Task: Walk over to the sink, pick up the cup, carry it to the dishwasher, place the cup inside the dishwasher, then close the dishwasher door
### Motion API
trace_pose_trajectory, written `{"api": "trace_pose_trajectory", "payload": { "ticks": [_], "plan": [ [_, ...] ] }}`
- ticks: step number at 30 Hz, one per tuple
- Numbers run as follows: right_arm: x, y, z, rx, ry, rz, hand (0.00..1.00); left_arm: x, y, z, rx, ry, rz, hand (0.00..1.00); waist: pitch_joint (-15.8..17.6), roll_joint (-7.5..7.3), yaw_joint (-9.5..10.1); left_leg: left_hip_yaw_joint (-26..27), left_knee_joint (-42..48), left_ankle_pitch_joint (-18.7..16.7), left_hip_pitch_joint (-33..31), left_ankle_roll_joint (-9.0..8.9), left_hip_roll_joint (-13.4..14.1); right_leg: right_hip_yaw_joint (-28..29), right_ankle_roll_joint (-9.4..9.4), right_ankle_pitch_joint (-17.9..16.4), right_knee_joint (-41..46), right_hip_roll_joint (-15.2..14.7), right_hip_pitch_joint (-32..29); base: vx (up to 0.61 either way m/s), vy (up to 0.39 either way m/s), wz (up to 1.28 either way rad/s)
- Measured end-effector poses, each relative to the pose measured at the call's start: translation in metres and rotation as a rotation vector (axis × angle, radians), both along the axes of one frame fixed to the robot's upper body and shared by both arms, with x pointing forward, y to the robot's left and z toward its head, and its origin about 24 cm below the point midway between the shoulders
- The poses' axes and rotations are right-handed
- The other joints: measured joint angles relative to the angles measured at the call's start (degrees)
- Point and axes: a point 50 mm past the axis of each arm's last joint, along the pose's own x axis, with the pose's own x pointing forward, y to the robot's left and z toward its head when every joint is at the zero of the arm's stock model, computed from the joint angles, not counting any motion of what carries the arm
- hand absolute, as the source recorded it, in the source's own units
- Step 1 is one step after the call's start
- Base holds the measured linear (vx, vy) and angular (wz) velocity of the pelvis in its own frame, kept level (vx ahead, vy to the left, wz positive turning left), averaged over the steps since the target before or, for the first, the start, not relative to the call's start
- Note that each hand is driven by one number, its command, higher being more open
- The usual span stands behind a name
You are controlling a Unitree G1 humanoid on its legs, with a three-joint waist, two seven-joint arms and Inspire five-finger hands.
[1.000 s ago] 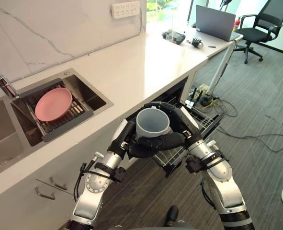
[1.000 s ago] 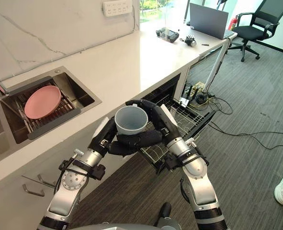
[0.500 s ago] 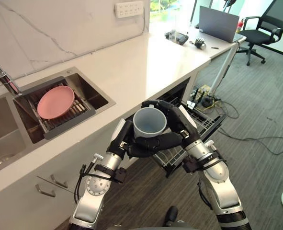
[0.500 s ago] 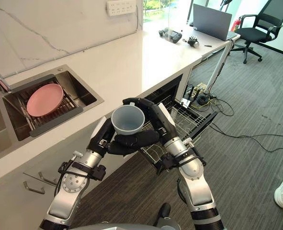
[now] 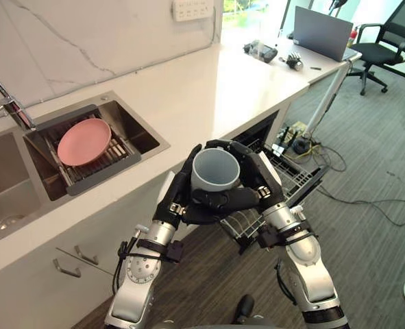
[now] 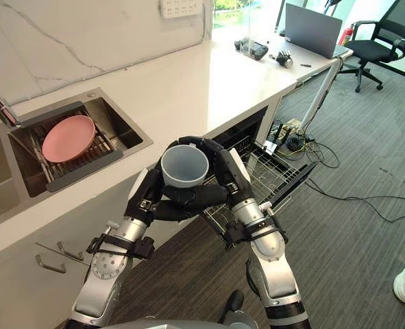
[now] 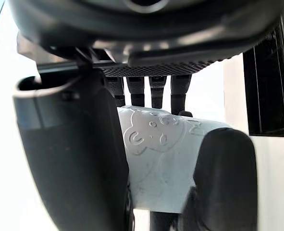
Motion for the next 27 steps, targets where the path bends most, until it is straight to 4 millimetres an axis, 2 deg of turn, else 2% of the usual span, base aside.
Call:
{"api": "trace_pose_trajectory", "payload": {
  "ticks": [4,9,14,20,23,27],
  "plan": [
    [0.001,-0.01,0.002,0.066,-0.009,-0.09,0.0,-0.003,0.008,-0.005,-0.034,0.028,0.056,1.0,0.0,0.0,-0.02,-0.37,-0.55,0.31,0.0,0.24,-0.37,-0.35,0.01,-0.01,0.0,-0.35,0.06,0.0,0.026,0.06],
    [-0.002,-0.018,-0.004,0.096,0.016,-0.14,0.0,-0.002,0.019,-0.004,-0.057,0.028,0.115,1.0,0.0,0.0,-0.03,-0.78,-0.99,0.67,-0.01,0.31,-0.47,-0.85,-0.01,-0.05,0.0,-0.44,0.22,-0.01,0.012,0.04],
    [0.0,-0.02,-0.011,0.114,0.051,-0.19,0.0,-0.001,0.021,-0.004,-0.1,0.032,0.133,1.0,0.0,0.0,-0.02,-1.14,-1.06,0.93,0.0,0.24,-0.46,-1.25,-0.04,-0.12,0.0,-0.46,0.38,-0.01,0.009,0.04],
    [-0.003,-0.036,-0.017,0.169,0.083,-0.32,0.0,-0.004,0.032,-0.005,-0.171,0.037,0.163,1.0,0.0,0.0,-0.04,-1.28,-1.02,0.95,0.06,0.2,-0.37,-1.43,0.01,-0.55,0.0,-0.43,0.73,0.0,0.0,0.0],
    [-0.007,-0.049,-0.021,0.177,0.1,-0.401,0.0,-0.008,0.035,-0.002,-0.225,0.025,0.135,1.0,0.0,0.0,-0.12,-1.28,-1.03,0.93,0.05,0.18,-0.36,-1.44,0.02,-0.57,0.0,-0.42,0.72,0.0,0.0,0.0],
    [-0.009,-0.063,-0.023,0.184,0.106,-0.482,0.0,-0.012,0.031,0.012,-0.279,-0.054,0.02,1.0,0.0,0.0,-0.16,-1.25,-1.05,0.92,0.12,0.16,-0.37,-1.42,0.02,-0.56,0.0,-0.42,0.71,0.0,0.0,0.0]
  ]
}}
